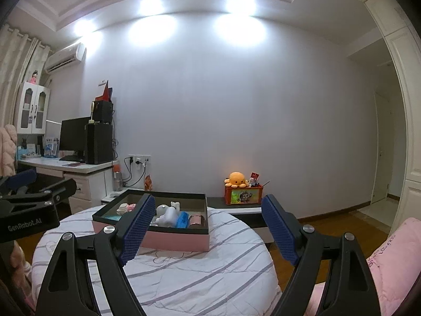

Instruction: Organize rigid objects

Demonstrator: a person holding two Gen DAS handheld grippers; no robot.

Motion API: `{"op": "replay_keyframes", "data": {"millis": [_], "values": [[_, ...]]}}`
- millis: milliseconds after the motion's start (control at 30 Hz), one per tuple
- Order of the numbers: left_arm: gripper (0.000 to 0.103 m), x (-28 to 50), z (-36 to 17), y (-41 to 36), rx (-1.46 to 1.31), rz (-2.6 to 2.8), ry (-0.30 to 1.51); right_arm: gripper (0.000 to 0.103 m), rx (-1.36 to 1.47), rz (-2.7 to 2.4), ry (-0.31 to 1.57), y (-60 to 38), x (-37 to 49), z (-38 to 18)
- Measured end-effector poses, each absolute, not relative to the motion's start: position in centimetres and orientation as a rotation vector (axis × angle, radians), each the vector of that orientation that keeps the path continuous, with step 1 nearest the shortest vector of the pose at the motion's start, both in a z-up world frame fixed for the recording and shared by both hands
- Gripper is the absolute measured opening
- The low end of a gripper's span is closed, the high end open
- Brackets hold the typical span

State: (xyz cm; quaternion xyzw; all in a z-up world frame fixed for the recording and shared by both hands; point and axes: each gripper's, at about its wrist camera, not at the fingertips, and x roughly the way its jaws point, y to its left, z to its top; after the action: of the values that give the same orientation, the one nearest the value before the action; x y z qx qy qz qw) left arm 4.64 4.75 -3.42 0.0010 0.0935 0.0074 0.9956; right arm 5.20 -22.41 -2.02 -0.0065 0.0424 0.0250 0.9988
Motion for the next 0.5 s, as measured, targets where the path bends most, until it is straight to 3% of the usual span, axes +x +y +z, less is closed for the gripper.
{"op": "replay_keyframes", "data": {"millis": [500], "values": [[0.103, 4.77, -3.85, 4.62, 0.003, 0.024, 0.18, 0.086, -0.015, 0.087, 0.07, -21.75, 5.11, -1.97]]}}
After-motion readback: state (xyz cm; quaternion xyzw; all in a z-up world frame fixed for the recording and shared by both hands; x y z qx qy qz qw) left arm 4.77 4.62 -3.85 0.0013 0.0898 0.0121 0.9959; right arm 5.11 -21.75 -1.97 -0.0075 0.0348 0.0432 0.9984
